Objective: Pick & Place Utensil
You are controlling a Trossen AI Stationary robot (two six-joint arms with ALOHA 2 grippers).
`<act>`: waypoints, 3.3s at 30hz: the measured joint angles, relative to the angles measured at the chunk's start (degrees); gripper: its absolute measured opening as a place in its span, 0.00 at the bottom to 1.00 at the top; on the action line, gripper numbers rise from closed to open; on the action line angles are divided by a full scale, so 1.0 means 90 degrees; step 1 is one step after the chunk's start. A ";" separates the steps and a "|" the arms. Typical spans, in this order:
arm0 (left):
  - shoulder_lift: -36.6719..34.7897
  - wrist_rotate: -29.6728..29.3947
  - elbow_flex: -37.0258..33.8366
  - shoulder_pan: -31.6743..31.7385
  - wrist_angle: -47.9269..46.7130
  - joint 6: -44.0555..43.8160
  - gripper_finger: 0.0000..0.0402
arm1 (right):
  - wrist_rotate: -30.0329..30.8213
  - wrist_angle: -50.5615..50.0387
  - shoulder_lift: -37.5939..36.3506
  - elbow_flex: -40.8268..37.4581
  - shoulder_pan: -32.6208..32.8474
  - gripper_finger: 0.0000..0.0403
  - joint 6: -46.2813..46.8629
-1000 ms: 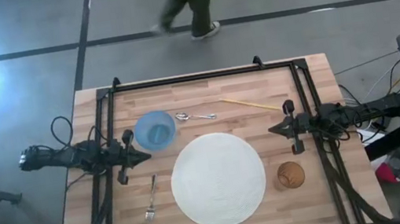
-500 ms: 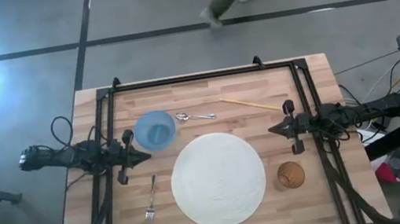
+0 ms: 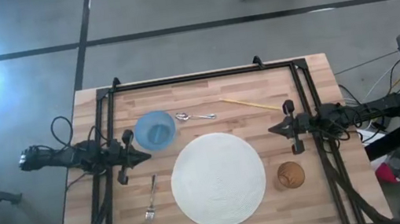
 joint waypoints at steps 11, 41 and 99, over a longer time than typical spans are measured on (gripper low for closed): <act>0.0000 0.0000 0.0000 0.0000 -0.0001 -0.0001 0.00 | -0.0001 0.0001 -0.0002 0.0000 0.0001 0.02 0.0000; 0.0000 0.0000 0.0000 0.0000 0.0000 0.0001 0.00 | -0.0002 0.0001 0.0000 0.0000 0.0001 0.02 0.0000; 0.0174 -0.2802 0.0316 0.0004 0.1900 0.1583 0.43 | -0.0001 0.0001 -0.0001 0.0001 0.0001 0.02 0.0000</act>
